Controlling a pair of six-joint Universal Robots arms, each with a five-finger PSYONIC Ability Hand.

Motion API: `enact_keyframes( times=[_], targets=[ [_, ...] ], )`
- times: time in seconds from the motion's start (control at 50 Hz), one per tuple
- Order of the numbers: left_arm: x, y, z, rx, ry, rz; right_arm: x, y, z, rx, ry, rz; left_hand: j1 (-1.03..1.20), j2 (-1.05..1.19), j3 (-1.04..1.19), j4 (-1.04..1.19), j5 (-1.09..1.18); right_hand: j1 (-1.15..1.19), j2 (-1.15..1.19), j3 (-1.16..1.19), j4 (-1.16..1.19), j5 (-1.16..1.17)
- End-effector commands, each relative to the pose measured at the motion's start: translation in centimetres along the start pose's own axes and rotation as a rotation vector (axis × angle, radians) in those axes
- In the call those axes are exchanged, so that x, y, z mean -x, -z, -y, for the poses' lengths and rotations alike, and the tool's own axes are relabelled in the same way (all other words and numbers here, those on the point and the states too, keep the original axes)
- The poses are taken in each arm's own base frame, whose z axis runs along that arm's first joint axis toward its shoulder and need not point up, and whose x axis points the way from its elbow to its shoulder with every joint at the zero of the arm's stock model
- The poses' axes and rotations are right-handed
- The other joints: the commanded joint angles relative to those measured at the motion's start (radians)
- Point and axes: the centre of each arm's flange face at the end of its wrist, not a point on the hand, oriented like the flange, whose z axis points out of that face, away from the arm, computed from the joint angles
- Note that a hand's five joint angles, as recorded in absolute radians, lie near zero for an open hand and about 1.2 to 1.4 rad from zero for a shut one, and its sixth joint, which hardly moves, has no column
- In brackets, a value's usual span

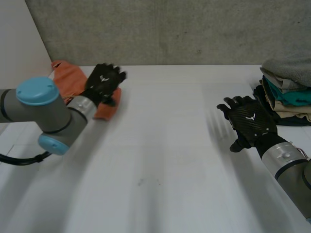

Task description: Fold the laundry.

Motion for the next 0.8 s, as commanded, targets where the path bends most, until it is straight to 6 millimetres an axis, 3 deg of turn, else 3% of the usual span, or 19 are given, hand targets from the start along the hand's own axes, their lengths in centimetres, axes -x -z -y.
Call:
enact_keyframes(
  times=[0.02, 0.14, 0.38, 0.56, 0.66, 0.72, 0.8],
  targets=[
    [2.4, 0.7, -6.2, 0.191, -0.190, -0.015, 0.0, 0.0, 0.0, -0.001, 0.000, 0.002, 0.030, 0.046, 0.042, 0.055, 0.061, -0.033, -0.047, -0.042, -0.064, -0.058],
    [2.4, 0.2, -7.7, 0.199, -0.172, -0.019, 0.1, 0.0, 0.0, -0.001, 0.000, 0.004, 0.069, 0.084, 0.080, 0.093, 0.099, -0.033, -0.047, -0.042, -0.064, -0.058],
    [2.7, -0.9, -8.4, 0.177, -0.038, 0.000, 0.1, -0.1, 0.0, 0.000, 0.001, 0.004, 0.169, 0.184, 0.180, 0.193, 0.199, -0.033, -0.047, -0.042, -0.064, -0.058],
    [2.2, -1.7, -9.8, 0.176, -0.038, 0.001, 0.3, -0.1, -0.4, 0.012, 0.030, 0.008, 0.186, 0.202, 0.198, 0.211, 0.216, -0.033, -0.047, -0.042, -0.064, -0.058],
    [2.5, -2.3, -9.9, 0.161, -0.045, 0.014, 0.4, -0.2, -0.5, 0.016, 0.031, 0.012, 0.514, 0.530, 0.526, 0.539, 0.544, -0.033, -0.047, -0.042, -0.064, -0.058],
    [2.6, -2.5, -10.1, 0.157, -0.049, 0.021, 0.5, -0.2, -0.6, 0.018, 0.030, 0.015, 0.933, 0.949, 0.945, 0.958, 0.963, -0.033, -0.047, -0.042, -0.064, -0.058],
    [2.5, -2.9, -9.5, 0.132, -0.063, 0.042, 0.4, -0.2, -0.9, 0.025, 0.030, 0.013, 0.934, 0.950, 0.946, 0.959, 0.964, -0.033, -0.047, -0.042, -0.064, -0.058]
  ],
)
